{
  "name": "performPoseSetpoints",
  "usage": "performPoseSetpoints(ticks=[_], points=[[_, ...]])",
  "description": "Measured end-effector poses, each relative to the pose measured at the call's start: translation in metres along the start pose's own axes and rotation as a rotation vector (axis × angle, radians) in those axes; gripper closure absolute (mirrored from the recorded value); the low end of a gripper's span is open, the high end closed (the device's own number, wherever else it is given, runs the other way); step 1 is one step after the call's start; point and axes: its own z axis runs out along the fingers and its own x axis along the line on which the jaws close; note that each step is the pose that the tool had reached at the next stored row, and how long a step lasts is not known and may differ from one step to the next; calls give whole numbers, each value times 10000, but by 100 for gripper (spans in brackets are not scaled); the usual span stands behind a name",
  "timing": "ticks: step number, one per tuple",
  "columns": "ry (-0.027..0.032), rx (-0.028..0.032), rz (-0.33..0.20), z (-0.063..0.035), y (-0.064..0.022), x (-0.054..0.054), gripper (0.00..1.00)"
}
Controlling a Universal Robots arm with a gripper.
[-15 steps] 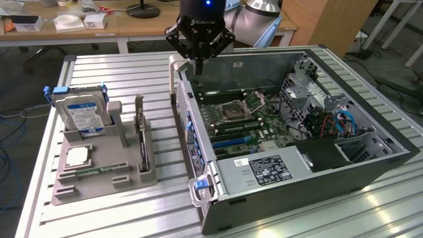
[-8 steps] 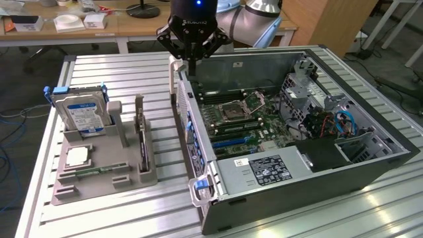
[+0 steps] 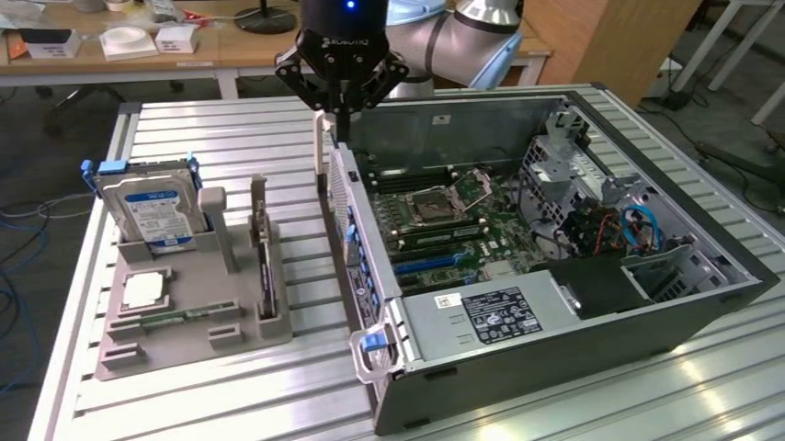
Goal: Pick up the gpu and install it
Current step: 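Reach for the gpu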
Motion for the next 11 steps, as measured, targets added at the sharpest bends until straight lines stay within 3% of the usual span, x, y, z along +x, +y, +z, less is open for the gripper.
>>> performPoseSetpoints(ticks=[11], points=[[1, -1, -20, -3, -21, 188, 90]])
